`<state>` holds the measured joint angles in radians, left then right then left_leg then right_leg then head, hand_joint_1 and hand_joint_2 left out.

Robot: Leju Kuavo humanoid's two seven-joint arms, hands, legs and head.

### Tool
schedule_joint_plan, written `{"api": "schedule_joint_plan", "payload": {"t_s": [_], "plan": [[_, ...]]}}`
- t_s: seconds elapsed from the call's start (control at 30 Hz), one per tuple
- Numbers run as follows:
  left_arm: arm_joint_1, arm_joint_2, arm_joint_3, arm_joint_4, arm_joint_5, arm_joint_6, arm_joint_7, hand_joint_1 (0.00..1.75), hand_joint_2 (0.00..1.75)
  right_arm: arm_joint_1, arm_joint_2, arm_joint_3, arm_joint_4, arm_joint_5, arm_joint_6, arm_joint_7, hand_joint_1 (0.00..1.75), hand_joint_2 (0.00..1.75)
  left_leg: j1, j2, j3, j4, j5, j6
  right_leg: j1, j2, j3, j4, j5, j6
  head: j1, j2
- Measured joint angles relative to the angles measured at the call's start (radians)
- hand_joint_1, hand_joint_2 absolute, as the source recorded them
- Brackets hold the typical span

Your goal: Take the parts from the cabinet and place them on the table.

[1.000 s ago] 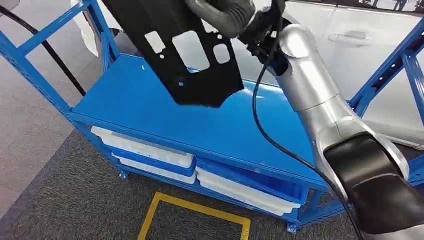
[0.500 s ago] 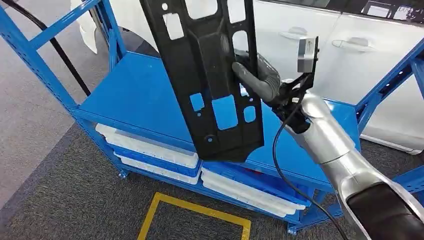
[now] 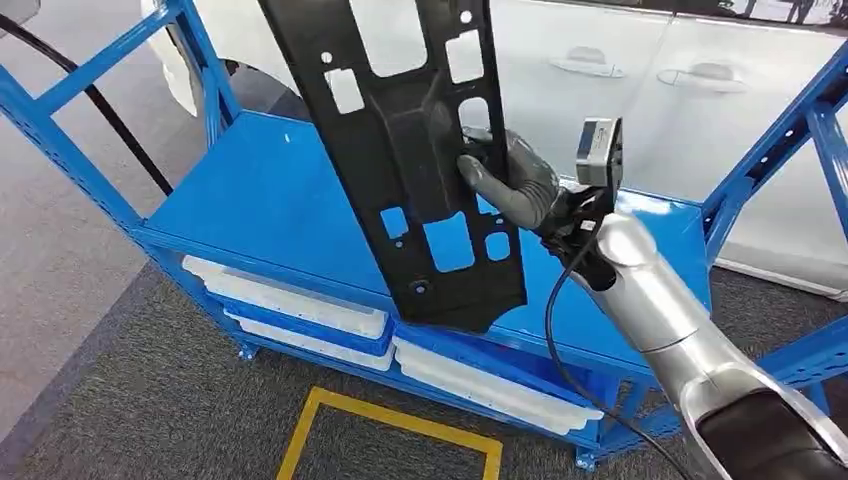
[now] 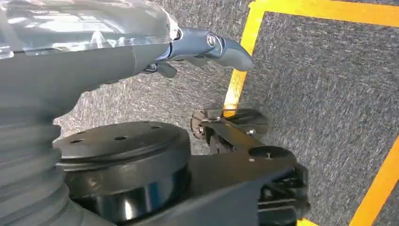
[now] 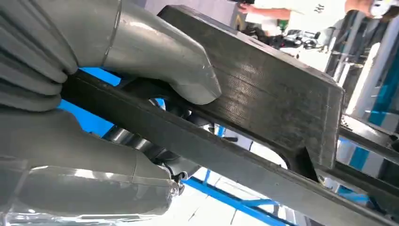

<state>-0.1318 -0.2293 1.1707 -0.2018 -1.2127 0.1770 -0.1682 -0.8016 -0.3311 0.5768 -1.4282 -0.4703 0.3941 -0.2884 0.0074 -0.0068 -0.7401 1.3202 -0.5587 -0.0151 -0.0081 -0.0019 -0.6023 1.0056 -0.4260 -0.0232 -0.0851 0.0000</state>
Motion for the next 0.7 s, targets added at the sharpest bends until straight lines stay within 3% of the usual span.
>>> {"api": "schedule_joint_plan", "payload": {"t_s": [0.03, 0.1, 0.13, 0.27, 0.3, 0.33, 0.4, 0.43, 0.47, 0.5, 0.53, 0.6, 0.63, 0.67, 0.7], "plan": [[-0.001, 0.000, -0.001, 0.000, 0.000, 0.000, 0.002, 0.00, 1.75, 0.002, 0.003, -0.001, 0.000, 0.004, -0.001, 0.000, 1.75, 1.75, 0.000, 0.000, 0.032, -0.065, 0.040, 0.002, 0.000, 0.000, 0.000, 0.002, -0.001, 0.001, 0.000, 0.000], [-0.002, 0.001, -0.003, 0.000, 0.000, 0.000, 0.003, 0.00, 1.75, 0.002, 0.007, -0.008, -0.001, 0.005, -0.001, -0.001, 1.75, 1.75, 0.000, 0.001, 0.127, -0.257, 0.127, 0.009, 0.000, 0.001, 0.001, 0.009, -0.007, 0.006, 0.000, 0.000], [-0.003, 0.001, -0.003, 0.000, 0.000, 0.000, 0.003, 0.00, 1.75, 0.001, 0.009, -0.012, -0.001, 0.006, -0.002, -0.002, 1.75, 1.75, -0.002, 0.001, 0.147, -0.293, 0.110, 0.016, 0.005, 0.001, -0.003, 0.013, -0.009, 0.010, 0.000, 0.000], [-0.003, 0.001, -0.008, 0.000, -0.003, -0.010, 0.008, 0.00, 1.75, 0.007, 0.016, -0.026, -0.002, 0.036, -0.024, -0.012, 1.75, 1.75, -0.008, -0.002, 0.142, -0.301, 0.122, 0.034, 0.005, 0.001, -0.005, 0.010, -0.004, 0.030, 0.000, 0.000], [-0.003, 0.000, -0.010, 0.000, -0.004, -0.011, 0.011, 0.00, 1.75, 0.009, 0.019, -0.034, -0.002, 0.049, -0.035, -0.012, 1.75, 1.75, 0.001, 0.000, 0.147, -0.312, 0.129, 0.044, 0.002, 0.002, -0.008, 0.017, -0.013, 0.037, 0.000, 0.000], [-0.005, -0.001, -0.012, 0.000, -0.007, -0.009, 0.014, 0.00, 1.75, 0.010, 0.023, -0.045, -0.002, 0.061, -0.042, -0.012, 1.75, 1.75, 0.002, 0.000, 0.147, -0.315, 0.131, 0.047, 0.002, 0.002, -0.019, 0.044, -0.036, 0.041, 0.000, 0.000], [-0.005, -0.001, -0.015, 0.000, -0.011, -0.010, 0.020, 0.00, 1.75, 0.015, 0.028, -0.065, -0.002, 0.076, -0.055, -0.016, 1.75, 1.75, 0.002, 0.000, 0.146, -0.315, 0.132, 0.049, -0.003, 0.002, -0.085, 0.190, -0.114, 0.050, 0.000, 0.000], [-0.004, -0.001, -0.017, 0.000, -0.014, -0.013, 0.025, 0.00, 1.75, 0.024, 0.028, -0.074, -0.001, 0.076, -0.056, -0.017, 1.75, 1.75, 0.002, 0.000, 0.146, -0.314, 0.131, 0.049, -0.004, 0.002, -0.121, 0.268, -0.143, 0.053, 0.000, 0.000], [-0.002, -0.001, -0.018, 0.000, -0.016, -0.017, 0.030, 0.00, 1.75, 0.034, 0.028, -0.081, 0.000, 0.076, -0.055, -0.016, 1.75, 1.75, 0.002, 0.004, 0.146, -0.314, 0.131, 0.050, -0.006, 0.002, -0.148, 0.321, -0.153, 0.055, 0.000, 0.000], [0.000, -0.001, -0.019, 0.000, -0.018, -0.018, 0.034, 0.00, 1.75, 0.041, 0.028, -0.087, 0.000, 0.073, -0.051, -0.012, 1.75, 1.75, 0.002, 0.004, 0.147, -0.313, 0.131, 0.049, -0.007, 0.001, -0.150, 0.320, -0.137, 0.057, 0.000, 0.000], [0.000, -0.001, -0.019, 0.000, -0.018, -0.019, 0.036, 0.00, 1.75, 0.044, 0.028, -0.092, 0.000, 0.069, -0.050, -0.010, 1.75, 1.75, 0.002, 0.007, 0.147, -0.312, 0.129, 0.048, -0.009, 0.000, -0.127, 0.264, -0.097, 0.056, 0.000, 0.000], [0.000, -0.001, -0.022, 0.000, -0.018, -0.021, 0.038, 0.00, 1.75, 0.044, 0.028, -0.105, -0.001, 0.060, -0.048, -0.009, 1.75, 1.75, 0.002, 0.014, 0.148, -0.306, 0.123, 0.043, -0.009, -0.018, -0.039, 0.081, -0.005, 0.053, 0.000, 0.000], [0.001, -0.001, -0.022, 0.000, -0.018, -0.023, 0.039, 0.00, 1.75, 0.045, 0.028, -0.111, -0.002, 0.056, -0.048, -0.009, 1.75, 1.75, 0.000, 0.017, 0.148, -0.305, 0.120, 0.038, -0.003, -0.052, -0.012, 0.023, -0.007, 0.048, 0.000, 0.000], [0.002, -0.001, -0.022, 0.000, -0.018, -0.027, 0.040, 0.00, 1.75, 0.046, 0.028, -0.114, -0.002, 0.054, -0.048, -0.009, 1.75, 1.75, -0.007, 0.019, 0.146, -0.299, 0.117, 0.033, 0.007, -0.048, -0.012, 0.014, -0.006, 0.036, 0.000, 0.000], [0.004, 0.000, -0.022, 0.000, -0.019, -0.033, 0.041, 0.00, 1.75, 0.051, 0.028, -0.117, -0.005, 0.051, -0.048, -0.009, 1.75, 1.75, -0.007, 0.024, 0.147, -0.301, 0.117, 0.028, 0.007, -0.038, -0.015, 0.016, -0.006, 0.031, 0.000, 0.000]]}}
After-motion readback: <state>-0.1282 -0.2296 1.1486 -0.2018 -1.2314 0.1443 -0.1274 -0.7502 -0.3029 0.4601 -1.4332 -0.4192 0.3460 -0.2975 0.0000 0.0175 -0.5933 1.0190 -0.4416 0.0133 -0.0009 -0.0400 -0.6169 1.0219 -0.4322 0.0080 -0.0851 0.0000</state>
